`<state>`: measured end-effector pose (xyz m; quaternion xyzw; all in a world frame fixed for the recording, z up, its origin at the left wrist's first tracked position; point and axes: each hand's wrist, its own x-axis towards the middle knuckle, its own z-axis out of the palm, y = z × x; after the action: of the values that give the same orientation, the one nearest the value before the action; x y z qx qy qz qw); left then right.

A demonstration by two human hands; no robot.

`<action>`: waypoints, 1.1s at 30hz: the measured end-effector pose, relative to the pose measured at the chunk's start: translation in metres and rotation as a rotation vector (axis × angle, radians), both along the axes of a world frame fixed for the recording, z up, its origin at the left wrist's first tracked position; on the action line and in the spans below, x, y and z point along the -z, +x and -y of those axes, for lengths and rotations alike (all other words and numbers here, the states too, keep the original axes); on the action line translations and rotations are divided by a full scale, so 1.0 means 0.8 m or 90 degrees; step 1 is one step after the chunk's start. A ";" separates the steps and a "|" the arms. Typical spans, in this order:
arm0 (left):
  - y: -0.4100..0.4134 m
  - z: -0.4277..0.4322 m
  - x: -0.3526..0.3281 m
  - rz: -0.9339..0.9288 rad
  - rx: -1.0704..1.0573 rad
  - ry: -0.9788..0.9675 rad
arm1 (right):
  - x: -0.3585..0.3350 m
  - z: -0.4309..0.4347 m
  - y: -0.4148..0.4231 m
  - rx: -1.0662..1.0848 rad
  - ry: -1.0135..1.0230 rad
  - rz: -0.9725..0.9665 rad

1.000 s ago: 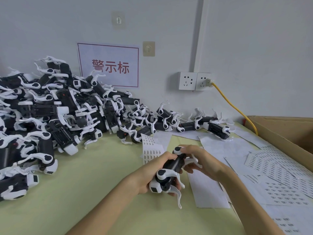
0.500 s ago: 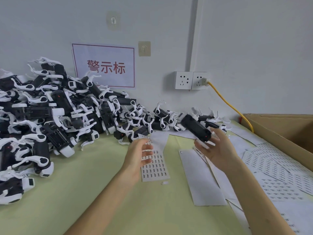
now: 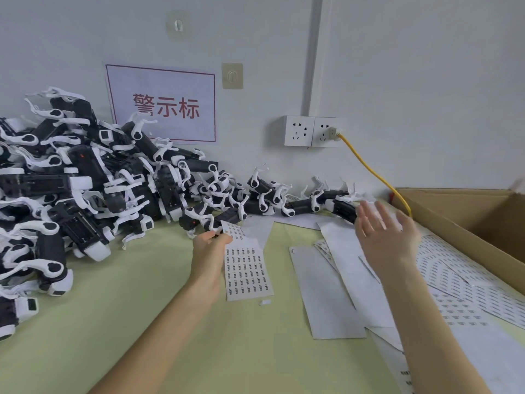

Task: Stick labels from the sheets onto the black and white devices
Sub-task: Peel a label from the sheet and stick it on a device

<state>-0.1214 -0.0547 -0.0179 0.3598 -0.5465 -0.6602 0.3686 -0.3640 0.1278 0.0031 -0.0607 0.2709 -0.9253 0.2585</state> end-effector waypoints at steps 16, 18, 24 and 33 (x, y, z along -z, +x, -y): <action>-0.008 0.014 0.018 -0.053 0.043 0.031 | 0.060 0.085 0.116 -0.218 0.762 -1.064; -0.008 0.025 0.025 0.022 -0.012 -0.062 | 0.059 0.085 0.117 -0.216 0.791 -1.105; -0.005 0.048 0.035 0.095 0.034 -0.242 | 0.055 0.082 0.112 -0.193 0.797 -1.089; -0.013 0.059 0.044 0.161 0.025 -0.323 | 0.050 0.080 0.112 -0.216 0.796 -1.067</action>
<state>-0.1316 -0.1023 -0.0533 0.3245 -0.7429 -0.4593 0.3631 -0.2744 0.0640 -0.0372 -0.5728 0.7786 -0.2359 0.0999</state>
